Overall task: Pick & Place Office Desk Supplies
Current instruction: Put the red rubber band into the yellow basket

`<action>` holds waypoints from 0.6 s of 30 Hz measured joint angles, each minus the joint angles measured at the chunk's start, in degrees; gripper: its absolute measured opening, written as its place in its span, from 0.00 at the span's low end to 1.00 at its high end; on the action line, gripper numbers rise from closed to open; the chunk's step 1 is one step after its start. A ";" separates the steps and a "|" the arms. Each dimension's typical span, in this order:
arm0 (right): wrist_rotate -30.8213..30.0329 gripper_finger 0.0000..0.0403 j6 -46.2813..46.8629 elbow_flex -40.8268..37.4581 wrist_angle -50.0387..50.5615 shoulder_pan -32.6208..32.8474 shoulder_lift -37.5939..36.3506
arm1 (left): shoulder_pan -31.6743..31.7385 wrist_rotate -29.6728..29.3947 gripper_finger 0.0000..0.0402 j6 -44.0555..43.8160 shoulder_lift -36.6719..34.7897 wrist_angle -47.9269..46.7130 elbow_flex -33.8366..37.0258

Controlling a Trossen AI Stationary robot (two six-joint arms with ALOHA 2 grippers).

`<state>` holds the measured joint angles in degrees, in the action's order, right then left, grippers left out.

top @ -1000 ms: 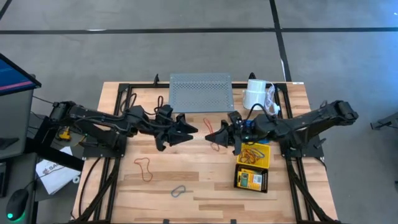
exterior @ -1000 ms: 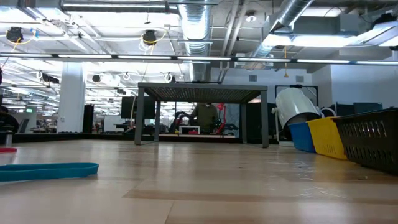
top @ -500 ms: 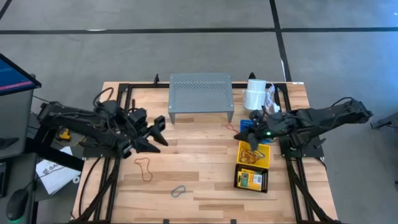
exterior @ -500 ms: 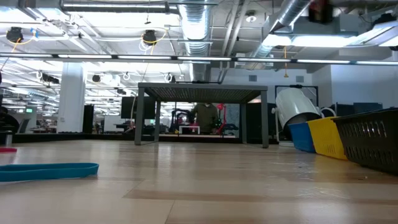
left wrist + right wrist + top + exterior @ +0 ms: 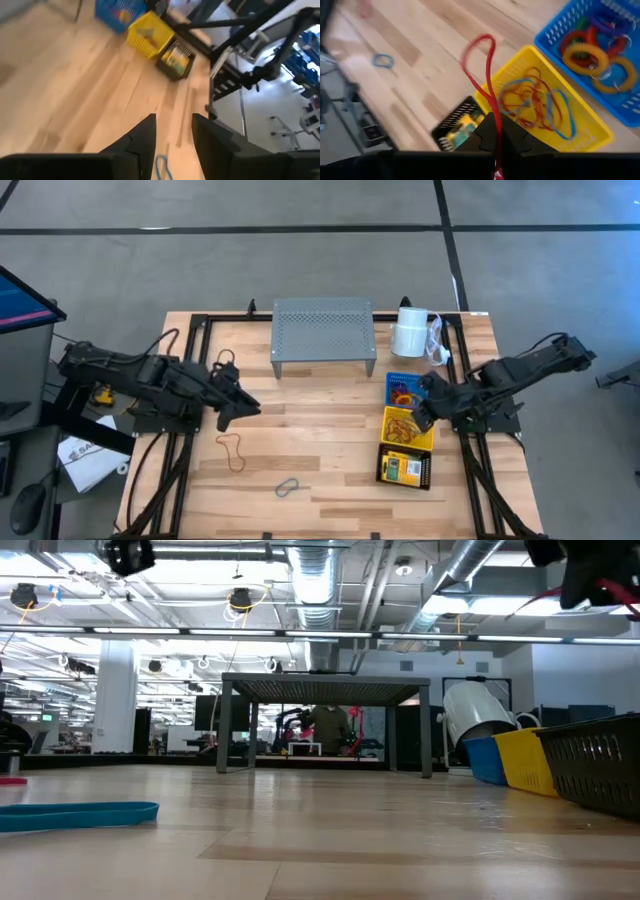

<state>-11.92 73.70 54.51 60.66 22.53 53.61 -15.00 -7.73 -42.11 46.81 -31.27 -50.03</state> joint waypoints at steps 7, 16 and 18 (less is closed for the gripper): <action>5.28 0.00 5.55 -7.69 -1.44 1.75 3.43 | -0.07 2.18 0.29 -11.39 0.06 1.35 7.45; 6.80 0.00 6.17 -12.43 -6.11 0.60 7.94 | -2.28 4.00 0.25 -11.16 0.06 10.89 11.36; 6.93 0.00 4.87 -13.03 -6.72 -0.41 8.98 | -2.50 4.04 0.25 -10.40 0.06 12.06 11.36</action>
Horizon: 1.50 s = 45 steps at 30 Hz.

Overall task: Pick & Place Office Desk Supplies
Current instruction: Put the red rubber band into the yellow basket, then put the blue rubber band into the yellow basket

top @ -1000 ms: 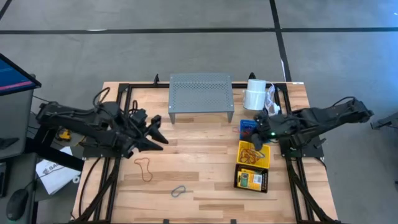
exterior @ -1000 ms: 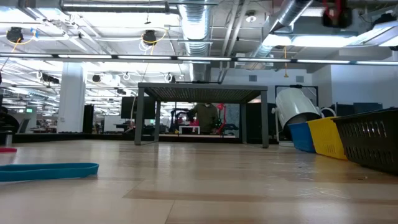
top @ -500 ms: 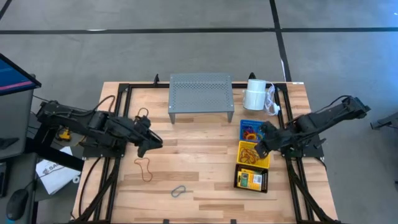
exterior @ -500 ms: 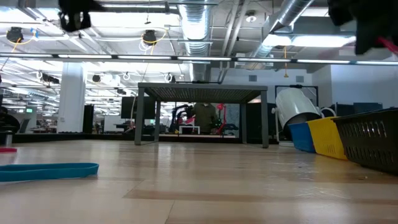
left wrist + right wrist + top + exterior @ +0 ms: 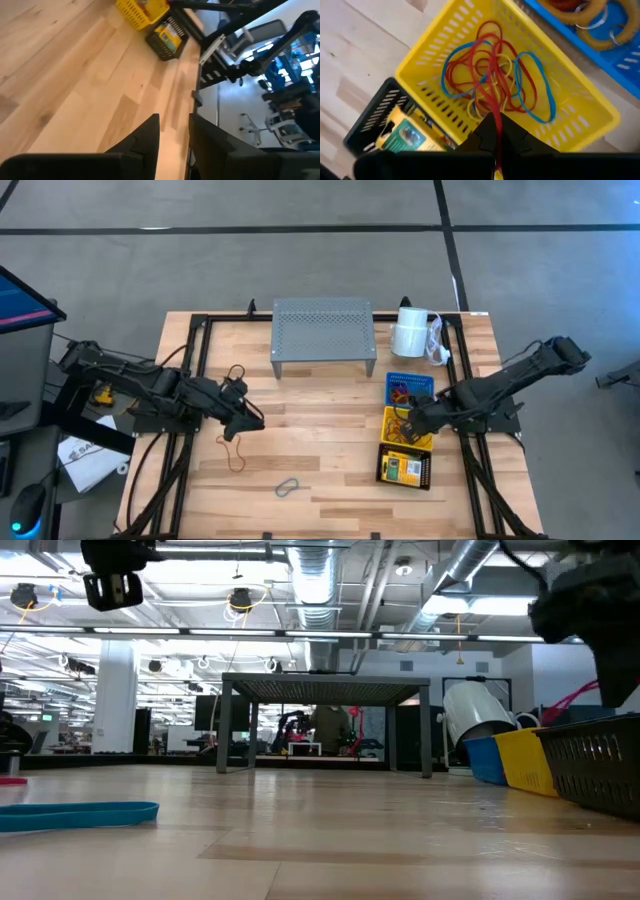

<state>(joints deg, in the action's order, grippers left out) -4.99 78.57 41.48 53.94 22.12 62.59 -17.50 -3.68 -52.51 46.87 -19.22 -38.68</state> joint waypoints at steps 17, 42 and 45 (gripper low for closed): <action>3.76 0.00 -7.22 -1.97 -6.95 -4.62 5.99 | -0.06 0.26 0.24 0.19 0.00 0.65 0.00; 3.68 0.47 -7.12 -1.95 -6.82 -5.65 6.03 | -0.06 0.62 0.24 1.24 0.00 0.92 0.01; 5.11 0.54 -7.03 -1.95 -5.89 -6.26 6.01 | -0.06 2.83 0.24 1.53 0.00 1.61 0.02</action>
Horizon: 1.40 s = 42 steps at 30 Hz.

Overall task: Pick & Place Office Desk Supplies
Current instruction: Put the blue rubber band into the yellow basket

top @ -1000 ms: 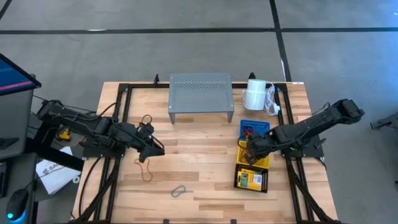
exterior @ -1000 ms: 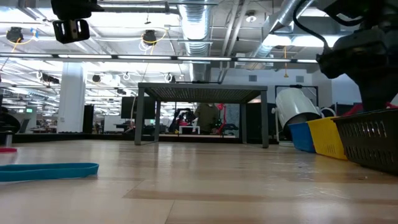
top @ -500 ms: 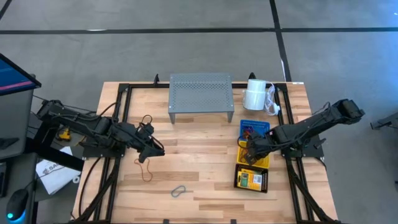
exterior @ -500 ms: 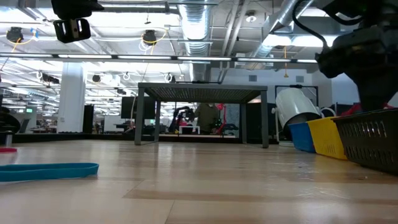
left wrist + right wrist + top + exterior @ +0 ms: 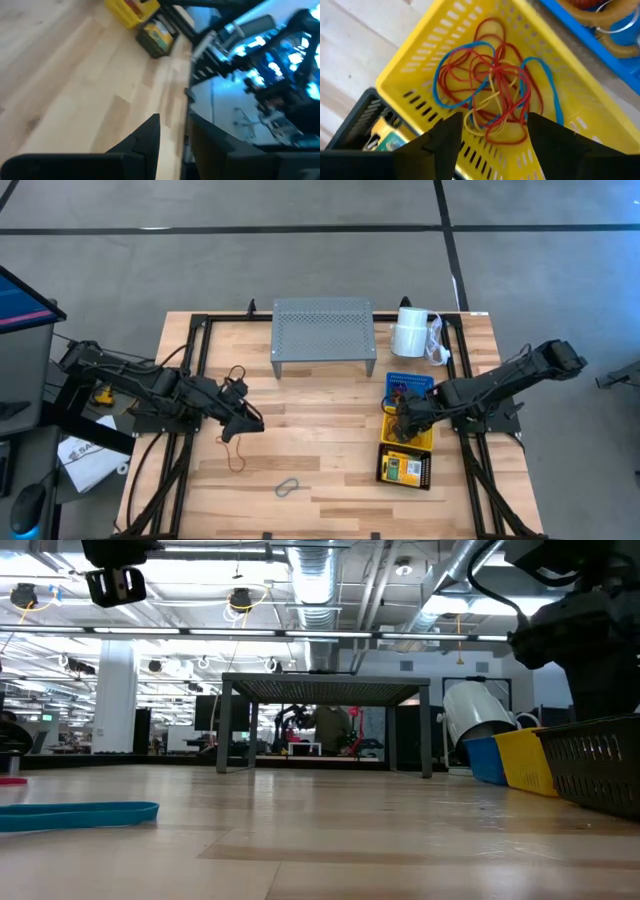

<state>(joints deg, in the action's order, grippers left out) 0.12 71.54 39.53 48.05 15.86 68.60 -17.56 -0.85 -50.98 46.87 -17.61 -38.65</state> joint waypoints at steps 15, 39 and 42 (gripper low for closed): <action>2.77 0.46 -5.99 3.90 -5.88 -1.19 -0.44 | 0.00 17.75 0.24 2.34 3.32 22.38 0.00; -0.12 0.33 -8.52 7.78 -6.97 1.85 -0.44 | -8.31 16.07 0.17 12.69 25.66 17.32 -11.90; -0.13 0.32 -8.54 7.78 -6.97 1.85 -0.44 | -8.46 13.46 0.18 15.05 26.67 9.26 -15.08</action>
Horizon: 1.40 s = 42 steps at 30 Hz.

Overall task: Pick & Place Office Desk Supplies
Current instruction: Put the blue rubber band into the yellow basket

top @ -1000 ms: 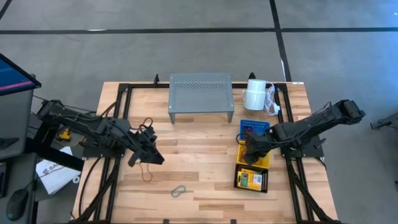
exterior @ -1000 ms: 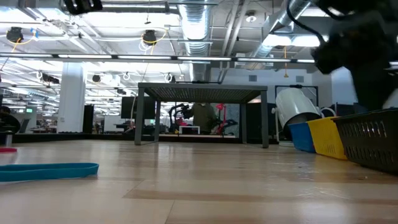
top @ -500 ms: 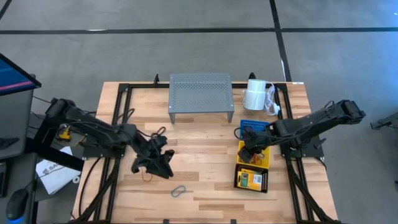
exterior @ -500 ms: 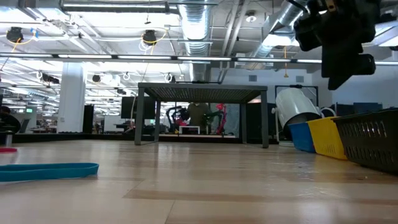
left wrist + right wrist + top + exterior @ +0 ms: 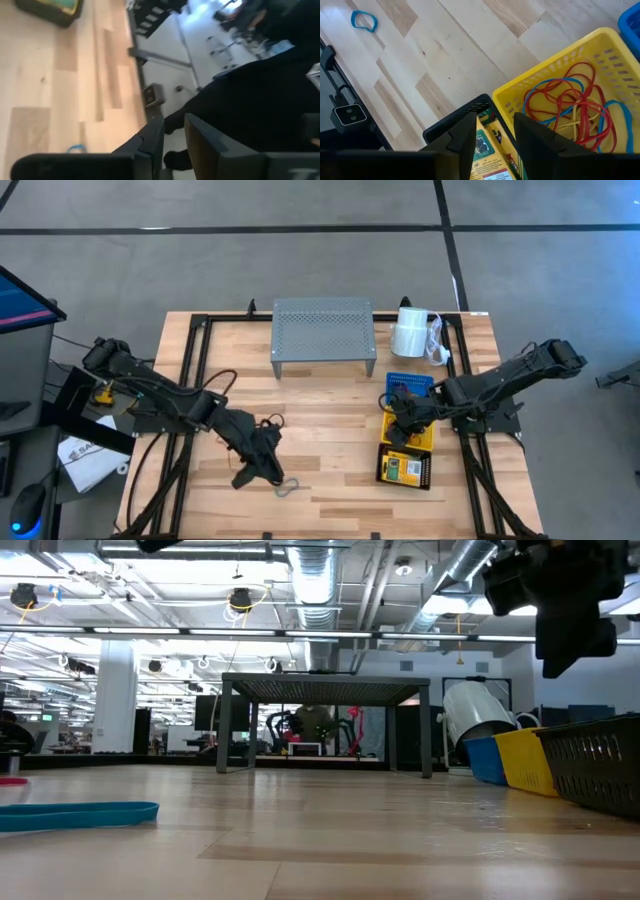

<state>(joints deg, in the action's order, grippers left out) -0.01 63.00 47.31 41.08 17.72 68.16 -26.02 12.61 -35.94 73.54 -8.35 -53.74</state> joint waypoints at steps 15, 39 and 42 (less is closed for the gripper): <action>-0.02 0.32 -1.99 0.00 0.15 3.64 0.00 | -4.55 -11.74 0.19 0.62 20.45 -20.27 -9.99; -10.88 0.31 0.00 0.00 0.46 13.50 0.00 | -4.23 -18.55 0.53 6.56 32.29 -16.72 -10.69; -11.01 0.31 0.00 0.00 0.46 14.03 0.00 | -4.87 -20.85 0.51 11.66 32.39 -16.93 -10.67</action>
<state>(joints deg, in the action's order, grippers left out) -11.03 63.00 47.31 41.54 31.74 68.16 -30.89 -8.24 -24.28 105.93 -25.28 -64.40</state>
